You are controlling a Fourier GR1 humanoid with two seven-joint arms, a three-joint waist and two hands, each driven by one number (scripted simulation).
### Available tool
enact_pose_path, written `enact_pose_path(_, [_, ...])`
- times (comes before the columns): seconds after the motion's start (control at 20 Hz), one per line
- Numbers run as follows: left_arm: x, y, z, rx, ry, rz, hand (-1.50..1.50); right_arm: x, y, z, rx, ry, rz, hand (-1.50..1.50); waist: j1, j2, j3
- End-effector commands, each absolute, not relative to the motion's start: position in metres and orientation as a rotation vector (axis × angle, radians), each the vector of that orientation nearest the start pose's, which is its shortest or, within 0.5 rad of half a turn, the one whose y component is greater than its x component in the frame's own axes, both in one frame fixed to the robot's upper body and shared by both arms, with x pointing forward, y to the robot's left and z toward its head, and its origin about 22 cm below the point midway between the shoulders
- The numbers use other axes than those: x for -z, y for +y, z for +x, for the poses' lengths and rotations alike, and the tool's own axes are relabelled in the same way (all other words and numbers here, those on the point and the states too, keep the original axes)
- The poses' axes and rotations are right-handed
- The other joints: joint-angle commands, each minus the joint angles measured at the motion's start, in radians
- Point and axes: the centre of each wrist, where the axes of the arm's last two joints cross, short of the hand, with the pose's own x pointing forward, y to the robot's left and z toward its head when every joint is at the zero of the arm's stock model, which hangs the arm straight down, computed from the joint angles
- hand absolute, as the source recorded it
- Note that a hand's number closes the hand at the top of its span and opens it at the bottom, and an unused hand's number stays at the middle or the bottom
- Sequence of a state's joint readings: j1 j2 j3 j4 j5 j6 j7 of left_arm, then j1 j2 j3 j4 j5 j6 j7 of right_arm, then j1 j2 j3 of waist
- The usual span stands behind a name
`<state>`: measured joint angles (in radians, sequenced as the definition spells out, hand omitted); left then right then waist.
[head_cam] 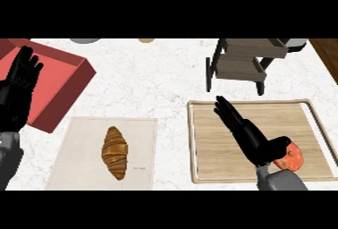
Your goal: Pick the squash from the tray and place it in the tiered basket
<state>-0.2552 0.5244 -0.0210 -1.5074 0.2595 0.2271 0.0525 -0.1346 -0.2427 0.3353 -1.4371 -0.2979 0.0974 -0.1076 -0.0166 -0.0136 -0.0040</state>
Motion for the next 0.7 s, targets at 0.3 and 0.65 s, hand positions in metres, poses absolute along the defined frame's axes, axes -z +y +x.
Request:
enact_pose_path(0.3, [-0.051, 0.322, 0.275, 0.039, -1.481, 0.233, 0.00, -0.018, -0.321, 0.254, -0.174, -1.590, -0.617, 1.50, -0.115, 0.018, -0.031])
enact_pose_path(0.65, [-0.036, 0.297, 0.265, 0.064, -1.410, 0.101, 0.00, -0.011, -0.292, 0.228, 0.398, -1.613, -1.023, -1.50, -0.019, 0.007, 0.000])
